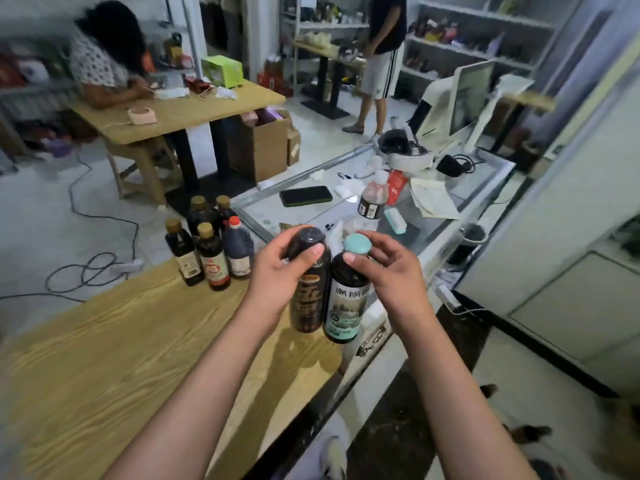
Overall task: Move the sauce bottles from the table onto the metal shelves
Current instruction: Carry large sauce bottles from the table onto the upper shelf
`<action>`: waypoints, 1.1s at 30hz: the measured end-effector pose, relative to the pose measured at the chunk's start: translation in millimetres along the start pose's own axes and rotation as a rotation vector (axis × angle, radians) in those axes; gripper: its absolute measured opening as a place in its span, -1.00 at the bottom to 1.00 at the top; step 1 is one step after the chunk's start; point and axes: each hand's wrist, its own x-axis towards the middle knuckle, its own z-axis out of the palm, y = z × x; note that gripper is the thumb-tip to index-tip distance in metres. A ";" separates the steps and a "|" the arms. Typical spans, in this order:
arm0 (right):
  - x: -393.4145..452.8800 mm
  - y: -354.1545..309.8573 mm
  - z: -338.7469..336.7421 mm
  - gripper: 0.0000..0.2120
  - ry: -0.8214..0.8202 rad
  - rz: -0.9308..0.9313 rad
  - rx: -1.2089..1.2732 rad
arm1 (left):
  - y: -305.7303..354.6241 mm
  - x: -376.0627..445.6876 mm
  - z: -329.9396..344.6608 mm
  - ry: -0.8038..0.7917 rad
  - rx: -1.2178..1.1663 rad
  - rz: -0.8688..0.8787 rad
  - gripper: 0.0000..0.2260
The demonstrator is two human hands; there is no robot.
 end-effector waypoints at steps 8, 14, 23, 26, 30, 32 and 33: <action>-73.4 -66.6 -108.8 -0.61 0.207 -0.128 -0.011 | 43.2 -50.5 123.2 -0.207 -0.072 0.041 -0.80; -128.8 -113.6 -213.6 -0.63 0.342 -0.237 0.045 | 66.0 -95.7 240.8 -0.344 -0.116 0.052 -0.85; -240.6 -176.1 -426.2 -0.62 0.638 -0.409 0.027 | 82.9 -199.8 478.1 -0.647 -0.247 0.079 -0.90; -285.6 -196.1 -488.5 -0.68 0.726 -0.487 -0.015 | 84.9 -239.9 552.7 -0.762 -0.302 0.053 -0.92; -339.7 -218.6 -550.6 -0.78 0.836 -0.552 -0.096 | 88.8 -287.6 630.5 -0.903 -0.367 -0.010 -0.80; -360.9 -229.4 -578.3 -0.77 0.908 -0.579 -0.115 | 91.9 -308.3 667.3 -0.975 -0.380 -0.038 -0.83; -368.9 -233.9 -589.1 -0.76 0.940 -0.593 -0.123 | 94.3 -316.8 682.6 -1.005 -0.383 -0.048 -0.86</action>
